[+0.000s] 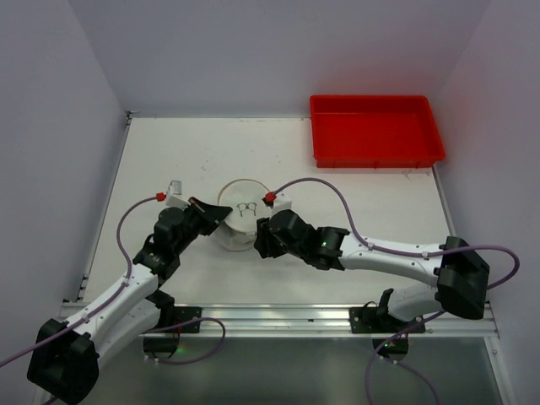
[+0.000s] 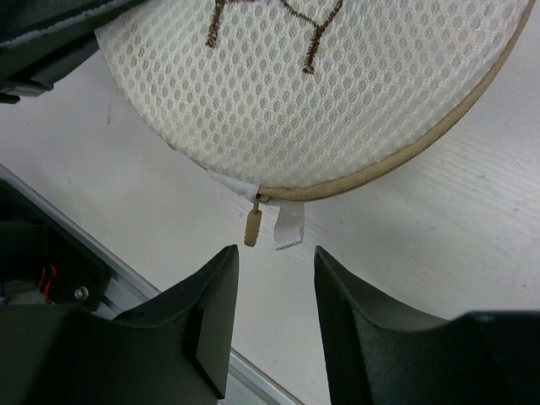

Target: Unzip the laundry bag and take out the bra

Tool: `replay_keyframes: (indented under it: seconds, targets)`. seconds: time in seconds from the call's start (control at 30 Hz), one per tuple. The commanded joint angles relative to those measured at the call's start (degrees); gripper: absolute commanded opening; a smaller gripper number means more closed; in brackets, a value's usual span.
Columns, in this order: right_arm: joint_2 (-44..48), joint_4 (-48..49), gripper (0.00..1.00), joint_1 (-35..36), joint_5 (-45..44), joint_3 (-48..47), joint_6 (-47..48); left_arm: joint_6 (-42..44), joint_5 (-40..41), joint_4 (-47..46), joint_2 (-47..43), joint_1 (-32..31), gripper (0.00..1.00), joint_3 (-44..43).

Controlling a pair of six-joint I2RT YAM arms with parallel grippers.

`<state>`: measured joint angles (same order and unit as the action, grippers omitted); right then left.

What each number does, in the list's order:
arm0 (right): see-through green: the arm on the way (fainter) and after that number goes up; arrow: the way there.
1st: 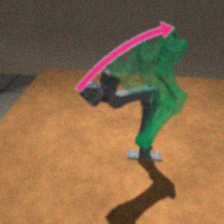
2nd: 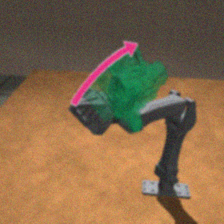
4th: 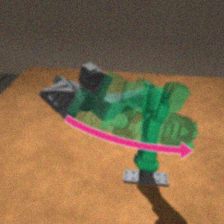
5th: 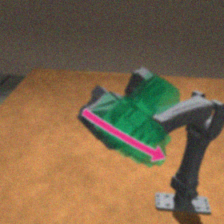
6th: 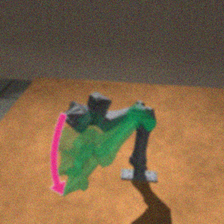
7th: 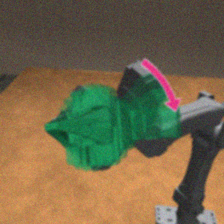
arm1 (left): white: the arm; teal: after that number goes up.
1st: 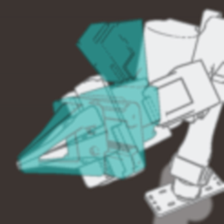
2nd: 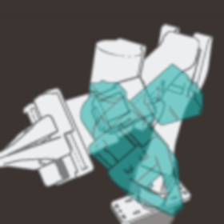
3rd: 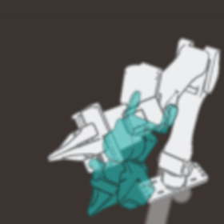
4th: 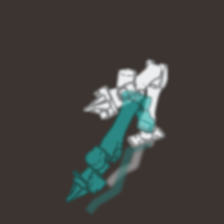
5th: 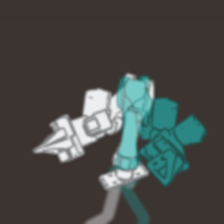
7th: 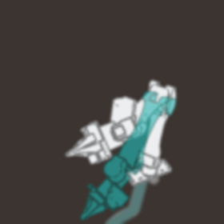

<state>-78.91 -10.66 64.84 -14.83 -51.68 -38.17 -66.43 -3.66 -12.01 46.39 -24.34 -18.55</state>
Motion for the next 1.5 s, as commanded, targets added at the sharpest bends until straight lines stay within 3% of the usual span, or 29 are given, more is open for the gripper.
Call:
replay_keyframes:
  seconds: [0.0,0.77,0.93,1.07,1.23,1.33,1.47]
  targets:
    - [-0.3,1.1,0.43,0.0,-3.8,-3.7,-1.4,-1.3,2.3,-1.2,-0.2,-0.4,0.0,-2.2]
    - [-5.4,2.8,0.27,0.0,-1.3,-6.7,-1.4,-1.7,3.3,-0.7,-0.2,-1.3,0.0,-2.6]
    - [-5.5,2.7,0.08,0.0,-1.9,-6.5,-0.7,-1.2,3.3,0.5,-0.3,-1.2,0.0,-2.7]
    - [-3.0,1.5,0.0,-0.2,-5.6,-3.8,1.8,0.0,3.3,4.2,-0.3,-1.2,0.0,-3.7]
    - [4.3,1.3,0.0,-7.1,-4.7,3.1,5.9,5.0,3.3,8.8,-0.5,-0.5,0.0,-4.6]
    - [8.7,0.9,0.0,-14.7,-1.8,8.0,9.3,9.2,0.0,11.5,0.5,1.7,0.0,-5.1]
    - [11.5,0.4,0.0,-18.5,-0.6,9.5,14.0,16.7,-7.5,11.9,3.8,5.3,0.0,-6.1]
